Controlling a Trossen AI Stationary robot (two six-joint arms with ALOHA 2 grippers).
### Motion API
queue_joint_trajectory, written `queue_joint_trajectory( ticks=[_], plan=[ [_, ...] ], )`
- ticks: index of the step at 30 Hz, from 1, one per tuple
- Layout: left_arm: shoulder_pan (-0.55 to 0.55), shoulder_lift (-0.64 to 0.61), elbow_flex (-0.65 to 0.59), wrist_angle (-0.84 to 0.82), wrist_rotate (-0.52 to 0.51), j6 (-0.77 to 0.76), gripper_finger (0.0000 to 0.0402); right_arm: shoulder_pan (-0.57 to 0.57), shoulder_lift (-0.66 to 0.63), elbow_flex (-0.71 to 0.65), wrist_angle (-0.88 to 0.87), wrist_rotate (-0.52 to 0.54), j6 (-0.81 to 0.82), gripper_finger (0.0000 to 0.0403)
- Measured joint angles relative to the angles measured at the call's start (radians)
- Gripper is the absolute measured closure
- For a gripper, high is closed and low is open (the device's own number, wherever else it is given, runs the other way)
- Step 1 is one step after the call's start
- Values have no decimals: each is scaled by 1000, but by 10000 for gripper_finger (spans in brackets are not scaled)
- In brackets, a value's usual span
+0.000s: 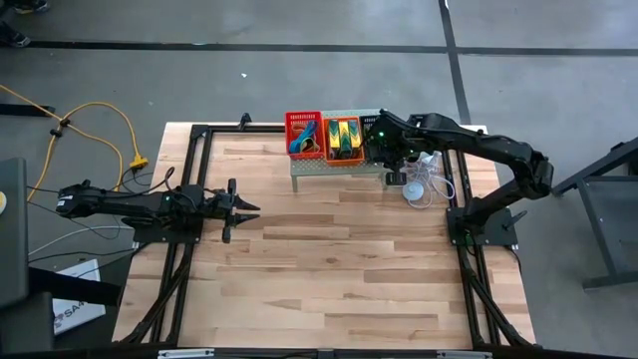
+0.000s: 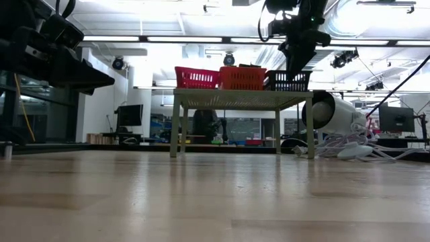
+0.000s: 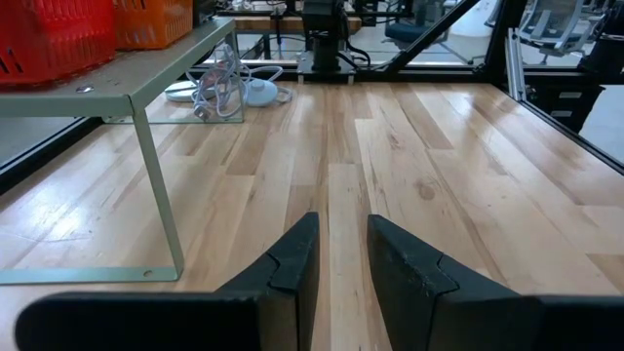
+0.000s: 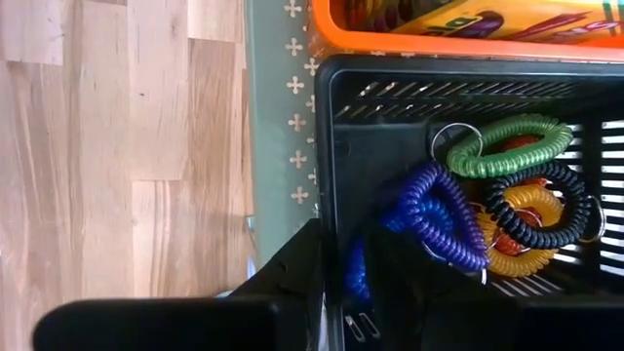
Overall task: Pick & Place Office Desk Supplies
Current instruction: Put the black bin with the spring rubber bands on the shelf, then return to Home Position
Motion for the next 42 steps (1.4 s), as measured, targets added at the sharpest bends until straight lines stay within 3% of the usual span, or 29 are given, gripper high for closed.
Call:
queue_joint_trajectory(
  ticks=[42],
  plan=[
    [0,0,0,0,0,0,318,2,-29,0,31,-47,15,338]
  ],
)
